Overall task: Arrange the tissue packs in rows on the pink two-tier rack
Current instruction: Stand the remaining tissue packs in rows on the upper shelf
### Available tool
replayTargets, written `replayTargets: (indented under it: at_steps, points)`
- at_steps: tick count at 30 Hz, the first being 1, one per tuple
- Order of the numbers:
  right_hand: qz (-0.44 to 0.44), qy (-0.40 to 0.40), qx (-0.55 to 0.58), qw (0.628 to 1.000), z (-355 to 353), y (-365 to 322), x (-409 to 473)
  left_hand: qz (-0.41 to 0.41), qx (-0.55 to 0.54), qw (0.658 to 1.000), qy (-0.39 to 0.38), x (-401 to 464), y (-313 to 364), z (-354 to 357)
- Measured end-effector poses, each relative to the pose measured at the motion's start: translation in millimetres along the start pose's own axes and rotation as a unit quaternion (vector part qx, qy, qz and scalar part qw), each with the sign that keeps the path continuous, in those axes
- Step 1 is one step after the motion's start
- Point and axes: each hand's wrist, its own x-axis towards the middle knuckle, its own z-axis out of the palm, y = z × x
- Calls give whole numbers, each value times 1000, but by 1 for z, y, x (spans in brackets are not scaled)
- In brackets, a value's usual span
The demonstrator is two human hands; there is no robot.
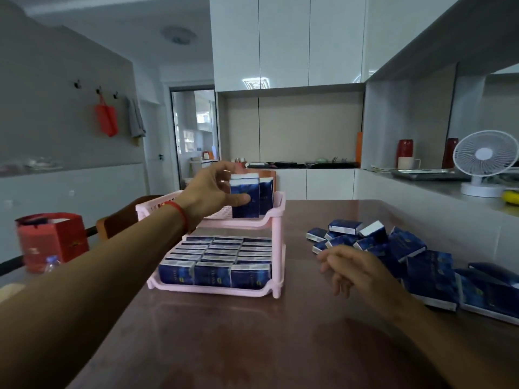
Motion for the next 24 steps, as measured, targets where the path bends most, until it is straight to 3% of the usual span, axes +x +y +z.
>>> replayTargets:
  at_steps: [9,24]
  points:
    - [23,-19,-68,997,9,14,5,-25,34,997,-59,14,4,17]
    - [31,-21,-112,993,10,16,7,-16,99,993,-70,27,-9,20]
